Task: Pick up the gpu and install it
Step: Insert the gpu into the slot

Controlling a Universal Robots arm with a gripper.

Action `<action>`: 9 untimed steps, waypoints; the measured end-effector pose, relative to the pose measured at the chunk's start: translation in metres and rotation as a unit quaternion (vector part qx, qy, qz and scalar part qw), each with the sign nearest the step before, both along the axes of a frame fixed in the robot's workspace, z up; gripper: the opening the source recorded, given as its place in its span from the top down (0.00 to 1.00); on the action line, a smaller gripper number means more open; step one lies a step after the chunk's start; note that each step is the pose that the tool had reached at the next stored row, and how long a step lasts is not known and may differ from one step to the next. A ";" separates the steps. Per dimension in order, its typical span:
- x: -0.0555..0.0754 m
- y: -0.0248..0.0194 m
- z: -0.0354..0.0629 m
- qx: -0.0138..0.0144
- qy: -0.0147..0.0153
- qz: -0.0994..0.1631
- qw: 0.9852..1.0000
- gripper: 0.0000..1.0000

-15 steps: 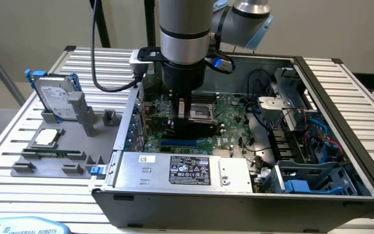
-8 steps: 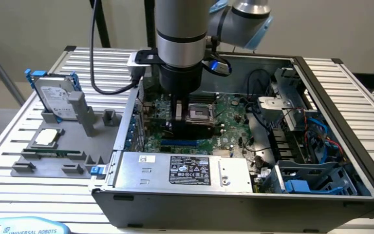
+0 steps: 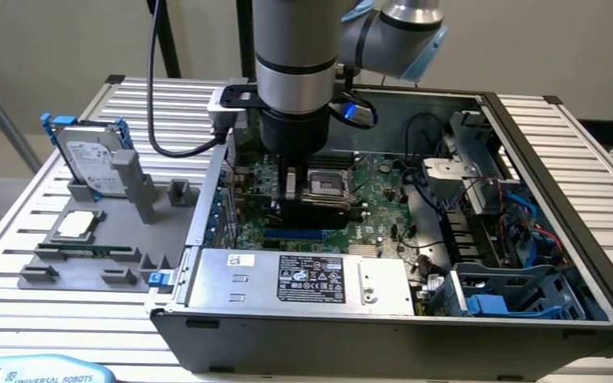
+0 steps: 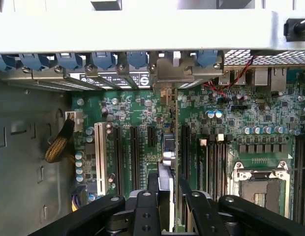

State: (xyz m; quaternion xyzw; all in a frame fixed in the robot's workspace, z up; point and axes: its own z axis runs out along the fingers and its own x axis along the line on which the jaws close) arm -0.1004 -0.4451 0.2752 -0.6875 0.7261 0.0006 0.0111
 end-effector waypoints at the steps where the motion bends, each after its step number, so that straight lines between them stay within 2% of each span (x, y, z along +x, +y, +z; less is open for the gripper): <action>1: 0.000 0.0000 -0.0002 0.000 0.000 -0.001 1.000 0.73; 9: -0.001 0.0000 -0.0007 0.000 0.000 -0.002 1.000 0.73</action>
